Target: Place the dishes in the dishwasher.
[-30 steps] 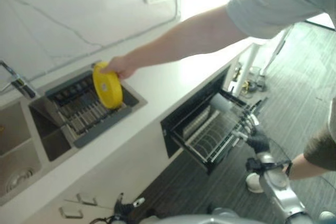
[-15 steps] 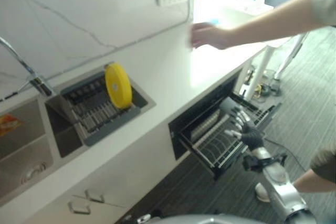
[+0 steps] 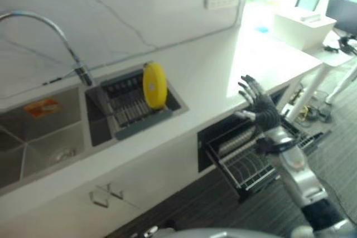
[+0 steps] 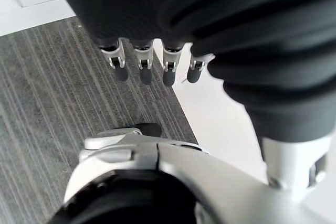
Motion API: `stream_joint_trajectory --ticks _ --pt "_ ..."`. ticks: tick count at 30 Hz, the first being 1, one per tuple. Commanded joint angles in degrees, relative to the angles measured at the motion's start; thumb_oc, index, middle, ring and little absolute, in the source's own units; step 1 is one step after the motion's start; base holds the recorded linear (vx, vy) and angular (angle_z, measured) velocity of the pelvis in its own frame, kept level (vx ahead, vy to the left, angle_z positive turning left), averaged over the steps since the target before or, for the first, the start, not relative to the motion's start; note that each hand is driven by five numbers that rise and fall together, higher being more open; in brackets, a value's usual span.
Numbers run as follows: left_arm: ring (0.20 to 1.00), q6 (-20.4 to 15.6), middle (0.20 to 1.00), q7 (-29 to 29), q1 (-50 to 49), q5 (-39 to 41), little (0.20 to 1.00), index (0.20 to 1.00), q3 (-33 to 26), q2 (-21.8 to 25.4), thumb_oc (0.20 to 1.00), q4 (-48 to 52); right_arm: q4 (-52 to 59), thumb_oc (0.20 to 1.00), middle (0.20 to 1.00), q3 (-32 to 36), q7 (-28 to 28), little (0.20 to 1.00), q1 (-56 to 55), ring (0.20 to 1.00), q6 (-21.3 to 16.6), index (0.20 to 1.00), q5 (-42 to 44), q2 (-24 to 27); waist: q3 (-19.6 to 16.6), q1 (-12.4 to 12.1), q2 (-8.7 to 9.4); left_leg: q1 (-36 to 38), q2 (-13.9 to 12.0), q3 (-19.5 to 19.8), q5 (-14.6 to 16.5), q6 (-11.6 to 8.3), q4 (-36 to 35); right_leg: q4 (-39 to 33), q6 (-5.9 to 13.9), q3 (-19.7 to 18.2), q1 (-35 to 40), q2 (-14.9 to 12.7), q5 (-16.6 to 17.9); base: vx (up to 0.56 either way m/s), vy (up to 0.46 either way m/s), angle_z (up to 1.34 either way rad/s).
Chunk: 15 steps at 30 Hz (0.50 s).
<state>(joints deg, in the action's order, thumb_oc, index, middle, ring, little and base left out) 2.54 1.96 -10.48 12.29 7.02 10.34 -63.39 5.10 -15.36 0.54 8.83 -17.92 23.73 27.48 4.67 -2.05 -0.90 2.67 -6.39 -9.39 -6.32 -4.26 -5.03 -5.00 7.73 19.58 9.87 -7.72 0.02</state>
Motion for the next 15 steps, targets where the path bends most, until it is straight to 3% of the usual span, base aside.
stream_joint_trajectory --ticks 1,6,15 --pt "1.000 -1.8 1.000 0.2 3.8 -3.6 1.000 1.000 4.0 0.3 1.000 -3.0 2.3 1.000 1.000 1.1 1.3 1.000 5.8 1.000 0.3 1.000 4.6 0.6 2.8 -1.4 1.16 1.0 1.1 1.6 10.0 1.50 4.3 8.4 -2.84 1.2 -2.5 -0.1 -8.2 0.05 0.008 0.18" --pt "1.000 -5.9 1.000 0.9 4.5 -8.5 1.000 1.000 6.9 1.7 1.000 -0.8 -3.4 1.000 1.000 0.6 3.6 1.000 12.9 1.000 1.1 1.000 6.3 -1.7 2.9 -4.0 0.82 0.5 1.4 3.3 9.5 1.25 4.3 8.3 -3.07 2.9 -1.9 -0.3 -8.2 0.05 0.026 0.20" --pt "1.000 -4.5 1.000 -1.8 4.7 -10.1 1.000 1.000 9.5 3.3 1.000 -1.2 -11.8 1.000 1.000 1.2 6.7 1.000 24.0 1.000 4.3 1.000 5.8 -4.2 3.6 -7.2 -0.05 -0.3 1.7 5.4 8.3 1.00 3.5 8.6 -3.11 5.0 -1.0 -1.2 -8.3 0.06 0.050 0.20"
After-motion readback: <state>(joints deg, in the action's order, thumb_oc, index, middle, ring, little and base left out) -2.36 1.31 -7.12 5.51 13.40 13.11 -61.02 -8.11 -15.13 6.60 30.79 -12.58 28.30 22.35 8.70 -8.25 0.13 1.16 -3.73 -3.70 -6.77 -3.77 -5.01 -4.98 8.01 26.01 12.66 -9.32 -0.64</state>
